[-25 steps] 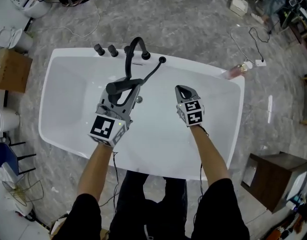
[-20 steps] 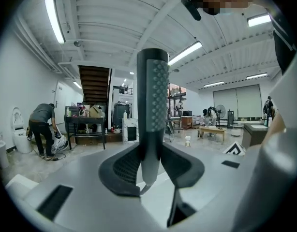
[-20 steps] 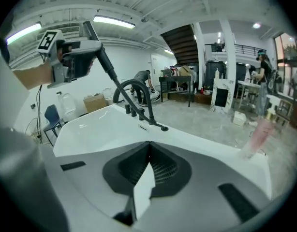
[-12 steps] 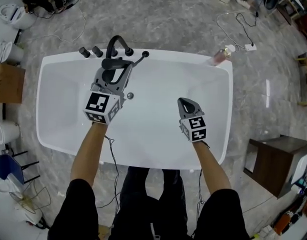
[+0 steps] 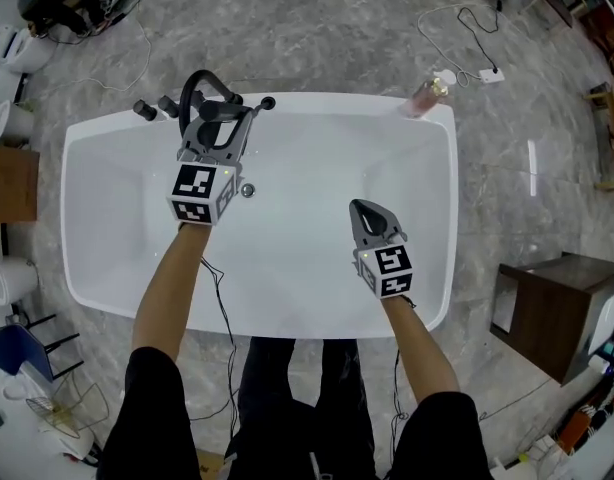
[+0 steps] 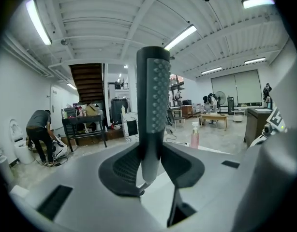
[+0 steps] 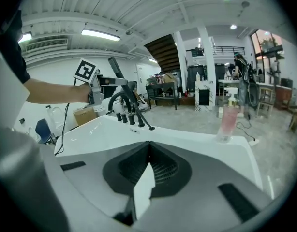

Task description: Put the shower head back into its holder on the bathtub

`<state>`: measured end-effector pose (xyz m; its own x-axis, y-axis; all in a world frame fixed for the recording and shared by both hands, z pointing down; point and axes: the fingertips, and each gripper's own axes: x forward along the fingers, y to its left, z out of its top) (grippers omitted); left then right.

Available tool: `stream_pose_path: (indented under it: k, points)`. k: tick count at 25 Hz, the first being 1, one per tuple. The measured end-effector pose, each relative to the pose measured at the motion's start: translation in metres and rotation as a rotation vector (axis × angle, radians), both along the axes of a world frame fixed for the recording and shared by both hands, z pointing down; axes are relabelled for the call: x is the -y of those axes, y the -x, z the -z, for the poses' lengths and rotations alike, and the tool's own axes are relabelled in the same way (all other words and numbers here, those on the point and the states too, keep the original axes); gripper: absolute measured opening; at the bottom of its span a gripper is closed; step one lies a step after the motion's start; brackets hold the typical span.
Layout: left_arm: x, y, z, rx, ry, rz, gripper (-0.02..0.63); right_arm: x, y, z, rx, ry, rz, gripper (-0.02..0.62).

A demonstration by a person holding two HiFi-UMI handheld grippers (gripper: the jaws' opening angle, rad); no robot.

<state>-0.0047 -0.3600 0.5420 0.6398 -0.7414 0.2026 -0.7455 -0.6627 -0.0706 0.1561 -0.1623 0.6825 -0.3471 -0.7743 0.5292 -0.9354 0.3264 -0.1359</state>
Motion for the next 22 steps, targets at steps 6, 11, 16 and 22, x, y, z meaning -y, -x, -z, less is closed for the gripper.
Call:
stream_pose_path:
  k: [6,11,16,22]
  points:
    - [0.022,-0.012,-0.033,-0.011,0.034,0.045,0.15,-0.006,-0.013,-0.014,0.029,0.02,-0.031,0.005]
    - [0.037,-0.014,-0.067,0.005,0.076,0.071,0.149,-0.007,-0.007,-0.027,0.019,0.027,-0.021,0.005]
    - [0.053,-0.015,-0.099,0.023,0.106,0.096,0.149,-0.013,-0.004,-0.044,0.039,0.056,-0.03,0.005]
    - [0.074,-0.019,-0.13,0.071,0.116,0.079,0.149,-0.01,-0.006,-0.05,0.037,0.058,-0.035,0.005]
